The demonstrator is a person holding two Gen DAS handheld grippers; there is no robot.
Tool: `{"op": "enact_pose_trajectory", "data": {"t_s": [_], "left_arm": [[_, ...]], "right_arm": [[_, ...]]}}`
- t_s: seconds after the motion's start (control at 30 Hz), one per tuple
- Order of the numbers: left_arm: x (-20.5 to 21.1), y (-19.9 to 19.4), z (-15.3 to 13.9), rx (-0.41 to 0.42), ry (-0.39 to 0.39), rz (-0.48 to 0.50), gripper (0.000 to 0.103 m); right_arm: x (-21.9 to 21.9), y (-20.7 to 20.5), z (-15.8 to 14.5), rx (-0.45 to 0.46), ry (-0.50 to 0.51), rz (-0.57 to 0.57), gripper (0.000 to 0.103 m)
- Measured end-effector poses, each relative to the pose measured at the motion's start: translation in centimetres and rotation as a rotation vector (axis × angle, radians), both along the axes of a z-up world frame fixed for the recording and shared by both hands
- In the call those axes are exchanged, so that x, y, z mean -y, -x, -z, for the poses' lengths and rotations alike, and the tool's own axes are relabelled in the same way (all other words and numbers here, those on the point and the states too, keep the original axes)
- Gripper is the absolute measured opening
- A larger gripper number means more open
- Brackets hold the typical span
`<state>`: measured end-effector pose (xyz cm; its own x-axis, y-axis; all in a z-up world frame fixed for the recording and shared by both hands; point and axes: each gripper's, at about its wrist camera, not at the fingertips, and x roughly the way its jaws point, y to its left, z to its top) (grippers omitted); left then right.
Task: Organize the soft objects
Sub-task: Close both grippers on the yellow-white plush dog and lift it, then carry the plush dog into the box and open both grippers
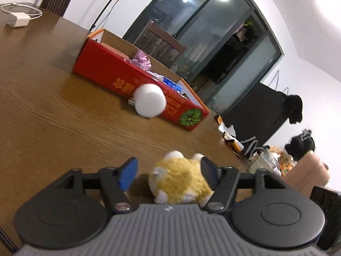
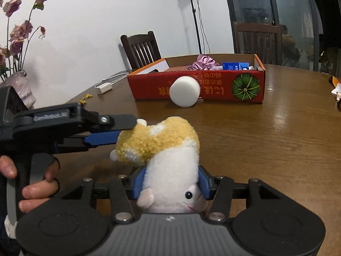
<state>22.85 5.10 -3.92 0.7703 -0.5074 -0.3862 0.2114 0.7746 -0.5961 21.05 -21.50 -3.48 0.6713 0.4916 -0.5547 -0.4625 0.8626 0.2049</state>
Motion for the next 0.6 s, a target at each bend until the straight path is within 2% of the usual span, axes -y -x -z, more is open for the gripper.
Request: {"op": "enact_pose_trajectory", "data": {"t_s": [0.07,0.13,0.17,0.27,0.4,0.5,0.6], "left_arm": [[1.0,0.3,0.0,0.004,-0.026,0.015,0.068],[1.8,0.3,0.1,-0.002,-0.044,0.026,0.052],[2.0,0.4,0.2,-0.012,-0.054,0.015,0.048],[2.2,1.2,-0.3,-0.001,-0.042,0.007,0.047],[2.3,1.7,-2.6,0.075,-0.06,0.005,0.047],[2.2,0.0,-5.0,0.132,-0.084,-0.021,0.047],[1.5,-3.1,-8.2,0.19,-0.073,-0.07,0.047]], "right_arm": [[0.5,0.4,0.1,-0.008,-0.025,0.012,0.056],[0.9,0.6,0.2,0.005,-0.038,0.026,0.053],[0.9,0.6,0.3,0.013,-0.044,0.028,0.05],[0.8,1.4,0.0,0.023,-0.045,0.05,0.048],[1.1,2.3,-1.6,0.063,-0.066,0.05,0.047],[0.7,0.9,-3.5,0.096,-0.073,0.044,0.047],[-0.2,-2.1,-6.8,0.15,-0.087,0.036,0.047]]}}
